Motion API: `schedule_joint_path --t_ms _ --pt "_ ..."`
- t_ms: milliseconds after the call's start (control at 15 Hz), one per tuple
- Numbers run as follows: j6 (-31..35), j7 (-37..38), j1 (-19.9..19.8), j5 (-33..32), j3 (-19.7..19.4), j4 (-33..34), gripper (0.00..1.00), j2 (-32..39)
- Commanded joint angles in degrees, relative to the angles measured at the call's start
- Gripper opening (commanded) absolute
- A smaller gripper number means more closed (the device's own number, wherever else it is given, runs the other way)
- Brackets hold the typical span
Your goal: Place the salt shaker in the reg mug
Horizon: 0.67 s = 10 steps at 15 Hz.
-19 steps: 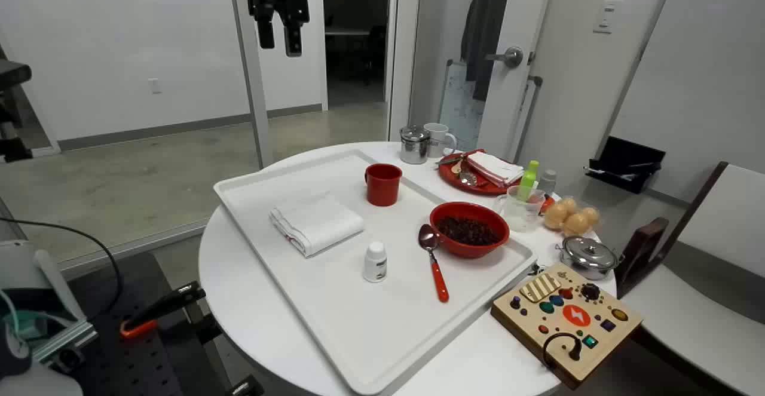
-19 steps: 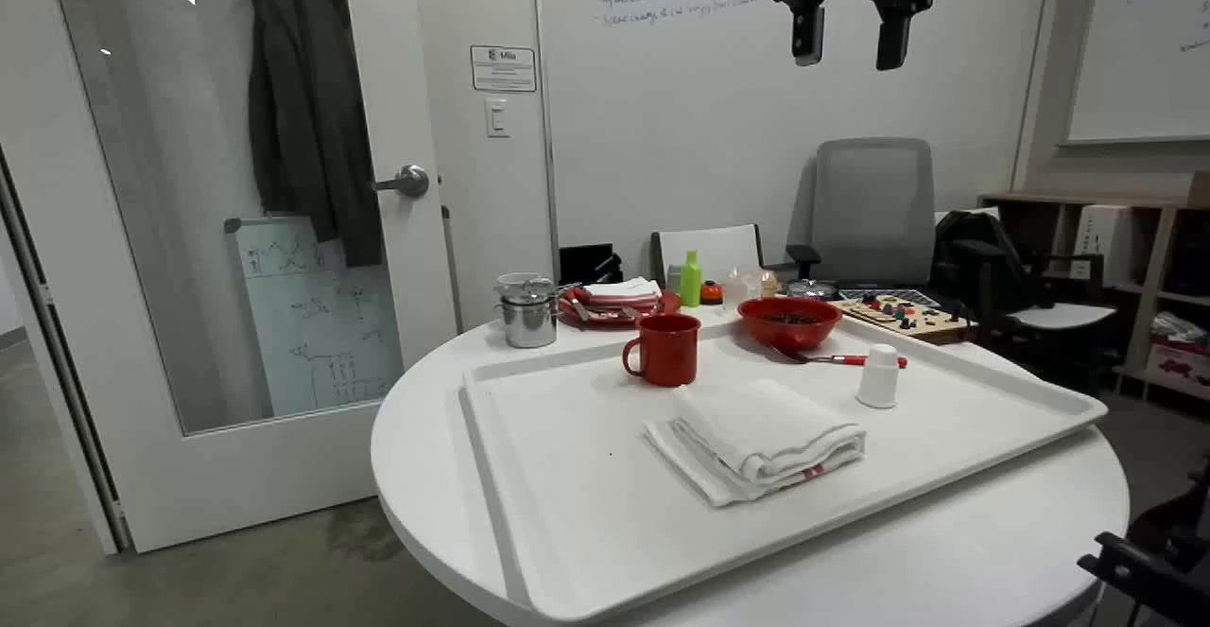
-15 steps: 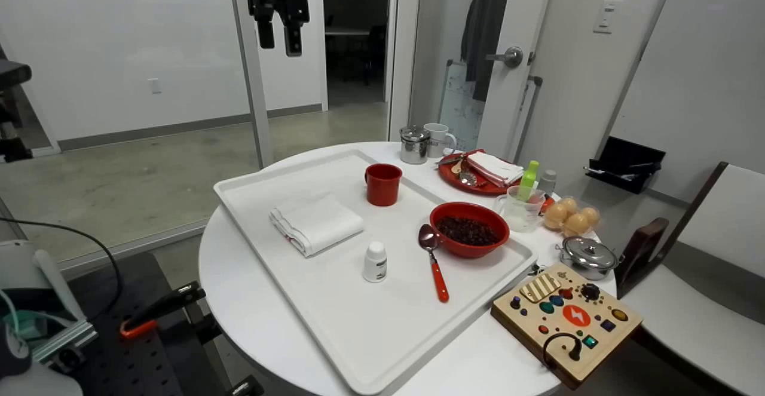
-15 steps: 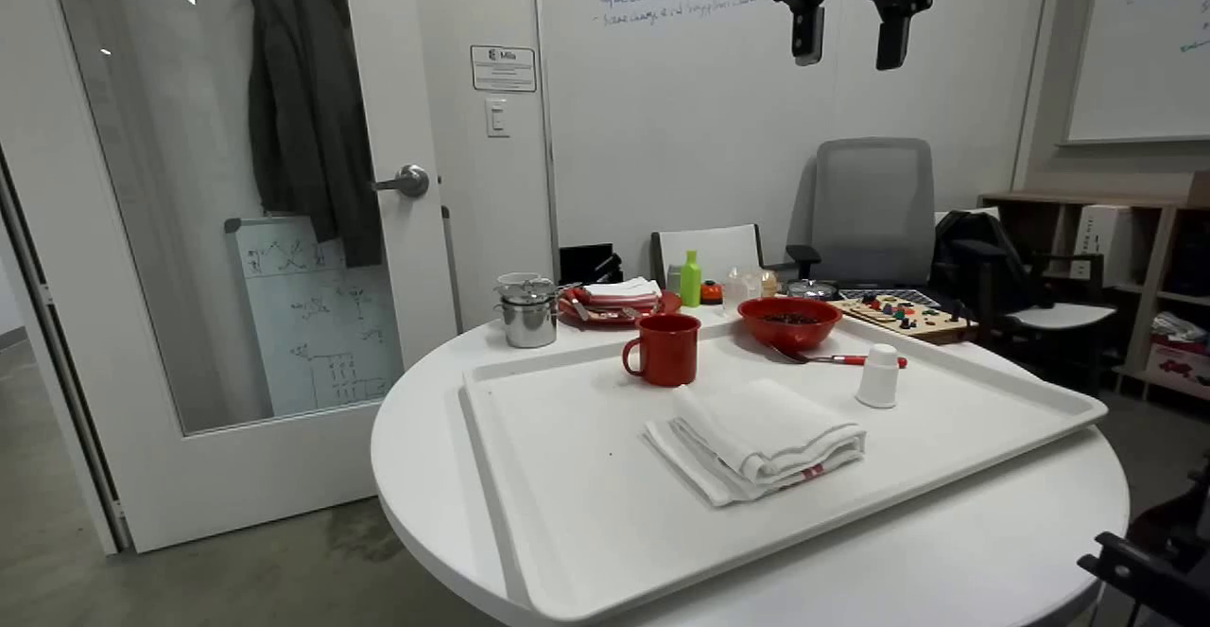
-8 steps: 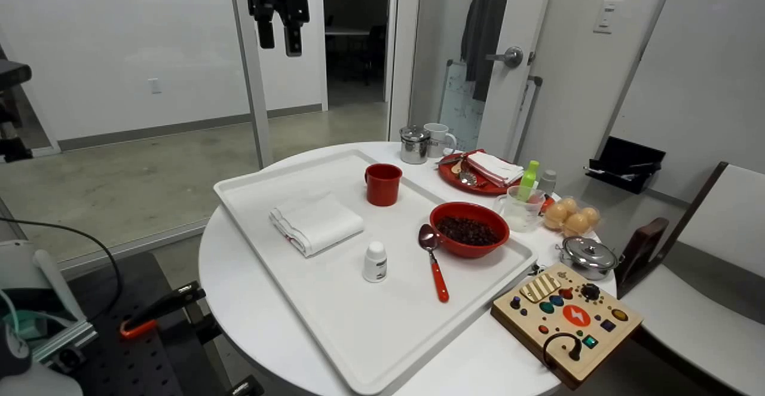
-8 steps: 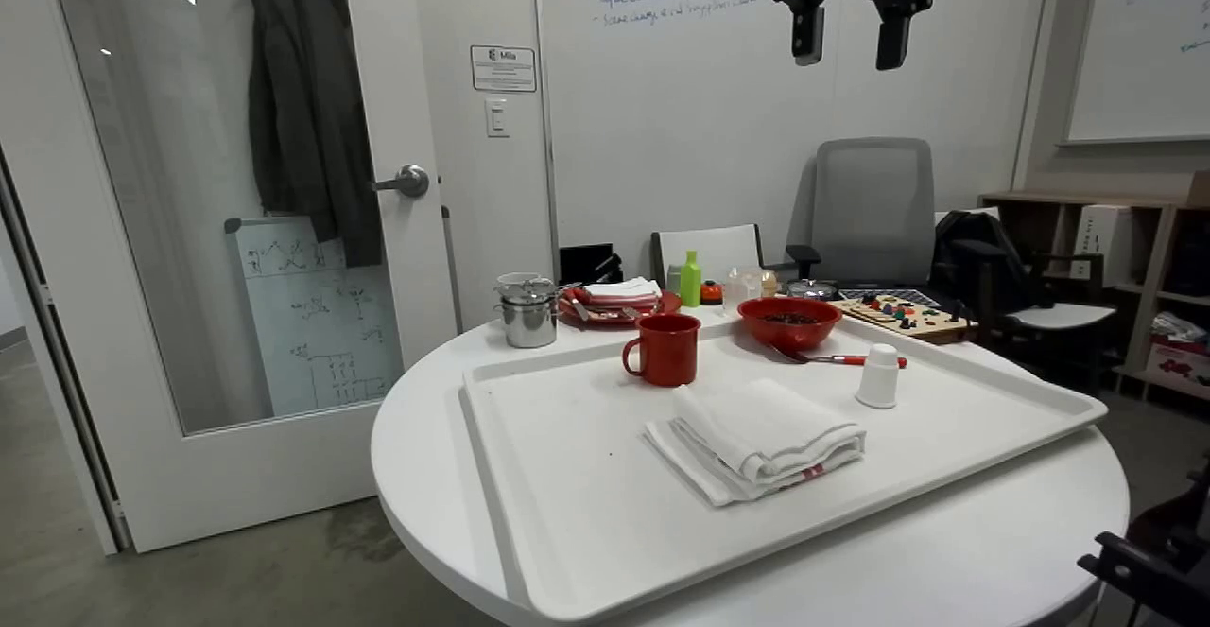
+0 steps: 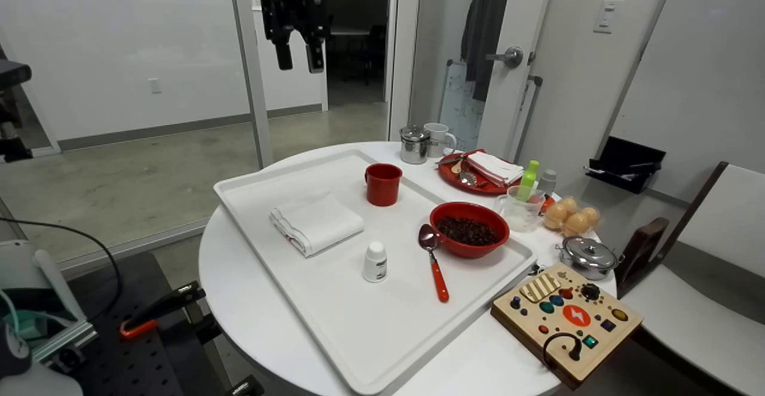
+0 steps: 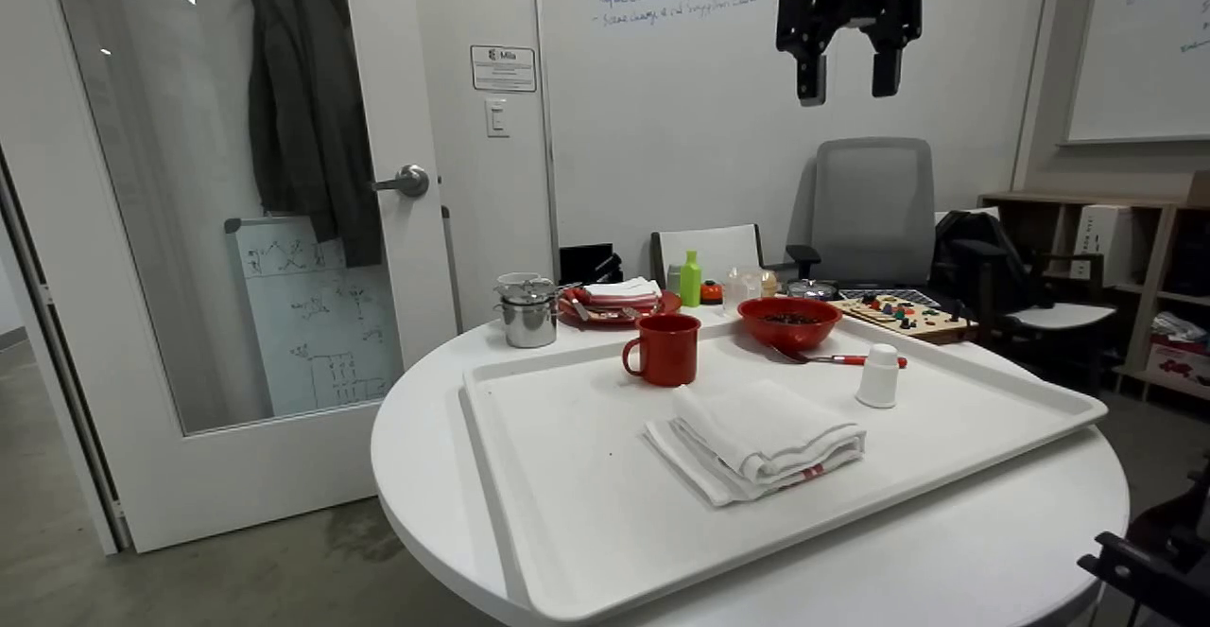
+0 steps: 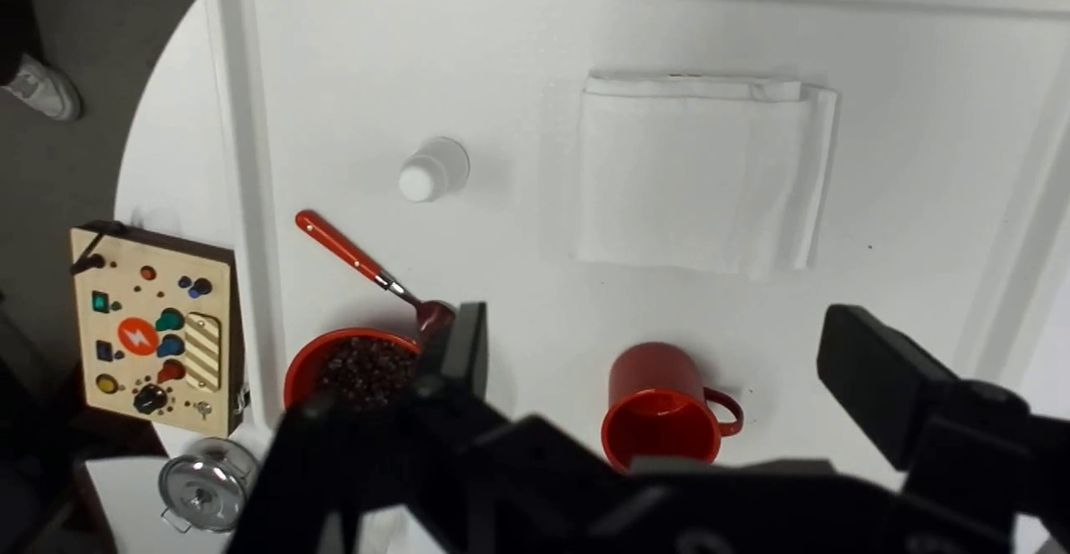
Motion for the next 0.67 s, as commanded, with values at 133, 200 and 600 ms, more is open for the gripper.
schedule_joint_path --t_ms 133,200,600 --pt "6.58 -0.2 -1.68 -5.39 -2.0 -1.15 1.0 7.22" --pt "7.11 -0.4 -2.05 -5.8 -2.71 -1.28 1.0 8.34" --pt "9.94 -1.42 -4.08 -6.1 -7.23 -4.8 1.0 12.18"
